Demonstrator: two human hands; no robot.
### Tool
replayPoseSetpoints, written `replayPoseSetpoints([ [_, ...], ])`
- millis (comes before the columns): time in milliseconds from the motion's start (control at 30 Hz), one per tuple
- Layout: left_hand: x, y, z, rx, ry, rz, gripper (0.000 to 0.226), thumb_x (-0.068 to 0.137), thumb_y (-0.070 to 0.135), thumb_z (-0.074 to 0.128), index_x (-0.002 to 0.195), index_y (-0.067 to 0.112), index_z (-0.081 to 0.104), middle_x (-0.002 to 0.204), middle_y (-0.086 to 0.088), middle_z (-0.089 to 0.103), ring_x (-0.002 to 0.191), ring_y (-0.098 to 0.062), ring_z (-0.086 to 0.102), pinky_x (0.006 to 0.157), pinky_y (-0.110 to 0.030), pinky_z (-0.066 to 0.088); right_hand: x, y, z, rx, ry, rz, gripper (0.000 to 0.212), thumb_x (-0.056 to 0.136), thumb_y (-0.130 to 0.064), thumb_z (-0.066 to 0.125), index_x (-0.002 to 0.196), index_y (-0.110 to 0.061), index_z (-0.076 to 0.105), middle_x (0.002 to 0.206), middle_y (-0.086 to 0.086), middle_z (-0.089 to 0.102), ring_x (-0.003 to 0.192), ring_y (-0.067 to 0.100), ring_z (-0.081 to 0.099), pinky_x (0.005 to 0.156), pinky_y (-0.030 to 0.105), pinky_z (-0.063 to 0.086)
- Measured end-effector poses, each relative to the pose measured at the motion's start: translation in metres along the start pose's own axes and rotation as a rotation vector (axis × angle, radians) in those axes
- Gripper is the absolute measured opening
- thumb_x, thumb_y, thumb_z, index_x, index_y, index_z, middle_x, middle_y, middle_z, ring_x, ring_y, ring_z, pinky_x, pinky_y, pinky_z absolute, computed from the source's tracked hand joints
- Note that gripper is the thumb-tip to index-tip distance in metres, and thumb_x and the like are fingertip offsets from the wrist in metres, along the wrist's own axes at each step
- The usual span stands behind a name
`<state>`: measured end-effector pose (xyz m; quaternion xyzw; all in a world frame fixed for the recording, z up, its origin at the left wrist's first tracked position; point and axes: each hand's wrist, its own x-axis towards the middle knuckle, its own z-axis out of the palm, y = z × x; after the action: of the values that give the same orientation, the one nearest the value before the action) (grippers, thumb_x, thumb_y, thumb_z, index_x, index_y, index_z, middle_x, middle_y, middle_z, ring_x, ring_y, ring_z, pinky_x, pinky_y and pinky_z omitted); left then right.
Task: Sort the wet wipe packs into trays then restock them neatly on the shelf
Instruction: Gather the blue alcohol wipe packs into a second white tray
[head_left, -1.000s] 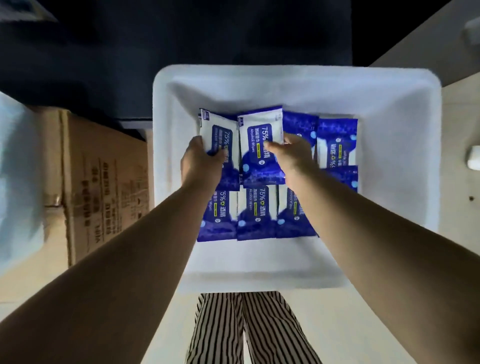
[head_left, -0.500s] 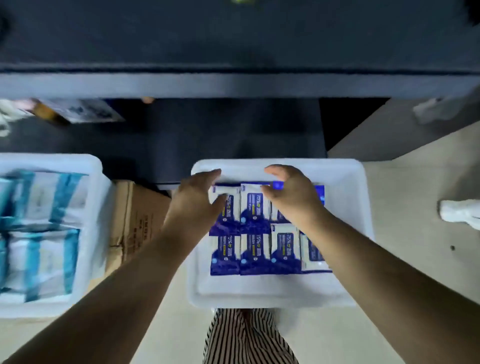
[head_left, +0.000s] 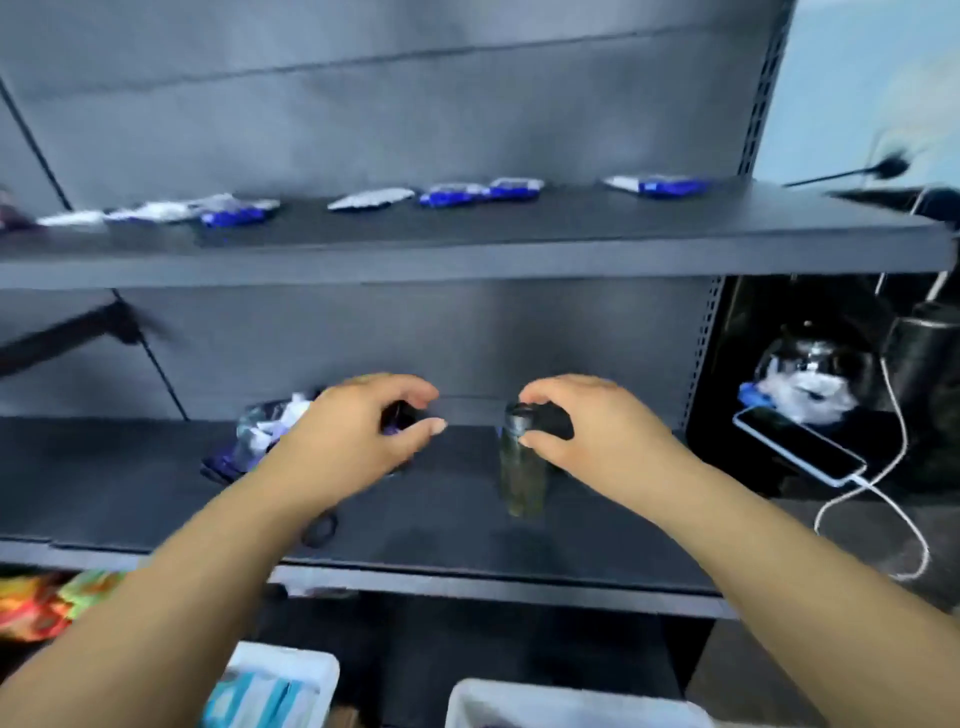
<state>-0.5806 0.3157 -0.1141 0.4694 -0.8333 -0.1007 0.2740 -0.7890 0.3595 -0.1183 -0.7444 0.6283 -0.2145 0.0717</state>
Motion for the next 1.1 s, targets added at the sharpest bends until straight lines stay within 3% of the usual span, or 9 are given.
replayPoseSetpoints([
  [100,0.007,0.024,-0.055,0.066,0.089,0.027,0.027,0.084,0.025,0.066,0.109,0.015,0.066,0.101,0.015,0.056,0.063,0.012,0.044,0.067,0.008,0.026,0.006,-0.026,-0.053,-0.027,0.134,-0.085,0.039,0.09,-0.034,0.056,0.128,-0.025,0.051,0.129,-0.009,0.053,0.123,0.011,0.043,0.1,0.022,0.033],
  [200,0.015,0.039,-0.093,0.115,0.148,0.041,0.027,0.086,0.028,0.063,0.11,0.015,0.065,0.098,0.014,0.055,0.057,0.02,0.042,0.064,0.006,0.027,0.016,-0.044,-0.088,0.047,0.244,-0.101,0.034,0.089,-0.032,0.059,0.121,-0.022,0.056,0.118,-0.007,0.06,0.116,0.012,0.047,0.093,0.02,0.032],
  [367,0.036,0.032,-0.125,0.133,0.195,0.005,0.03,0.087,0.033,0.06,0.112,0.017,0.064,0.114,0.009,0.063,0.09,0.001,0.046,0.073,-0.005,0.026,0.047,-0.052,-0.104,0.183,0.281,-0.041,0.028,0.088,-0.029,0.062,0.113,-0.018,0.06,0.109,-0.003,0.062,0.11,0.013,0.052,0.087,0.022,0.036],
  [567,0.083,-0.019,-0.119,0.13,0.131,-0.057,0.035,0.087,0.037,0.06,0.115,0.016,0.063,0.119,0.005,0.063,0.11,-0.008,0.055,0.086,-0.012,0.033,0.1,-0.044,-0.095,0.18,0.229,0.063,0.03,0.088,-0.035,0.06,0.114,-0.019,0.058,0.11,-0.004,0.062,0.1,0.012,0.052,0.079,0.022,0.037],
  [667,0.116,-0.046,-0.117,0.112,0.104,-0.086,0.037,0.087,0.039,0.06,0.116,0.017,0.061,0.123,0.007,0.06,0.114,-0.01,0.052,0.085,-0.014,0.032,0.135,-0.041,-0.091,0.207,0.214,0.129,0.032,0.087,-0.035,0.061,0.114,-0.019,0.058,0.109,-0.004,0.061,0.092,0.01,0.05,0.077,0.022,0.036],
  [800,0.159,-0.081,-0.118,0.156,0.061,-0.068,0.041,0.088,0.04,0.057,0.123,0.017,0.057,0.129,0.004,0.057,0.118,-0.013,0.05,0.085,-0.015,0.031,0.194,-0.041,-0.085,0.206,0.174,0.244,0.036,0.087,-0.037,0.06,0.113,-0.012,0.061,0.115,0.0,0.062,0.097,0.014,0.053,0.08,0.022,0.038],
  [900,0.182,-0.108,-0.119,0.163,0.061,-0.03,0.044,0.089,0.041,0.055,0.125,0.017,0.055,0.132,0.003,0.054,0.119,-0.013,0.049,0.086,-0.013,0.029,0.244,-0.041,-0.087,0.486,0.101,0.404,0.047,0.086,-0.035,0.063,0.119,-0.002,0.057,0.116,0.014,0.06,0.099,0.02,0.056,0.083,0.028,0.043],
  [967,0.193,-0.124,-0.115,0.149,0.057,0.012,0.045,0.088,0.043,0.054,0.125,0.017,0.056,0.132,0.003,0.054,0.119,-0.012,0.049,0.089,-0.013,0.029,0.28,-0.039,-0.088,0.649,0.103,0.487,0.047,0.086,-0.033,0.064,0.121,-0.005,0.053,0.108,0.009,0.056,0.097,0.019,0.053,0.081,0.03,0.044],
  [1100,0.201,-0.141,-0.109,0.062,0.084,0.067,0.051,0.086,0.049,0.05,0.126,0.018,0.055,0.132,0.005,0.053,0.12,-0.01,0.048,0.094,-0.015,0.029,0.346,-0.039,-0.076,0.62,0.124,0.551,0.032,0.086,-0.035,0.063,0.105,-0.014,0.05,0.101,0.007,0.056,0.092,0.02,0.055,0.077,0.029,0.039],
])
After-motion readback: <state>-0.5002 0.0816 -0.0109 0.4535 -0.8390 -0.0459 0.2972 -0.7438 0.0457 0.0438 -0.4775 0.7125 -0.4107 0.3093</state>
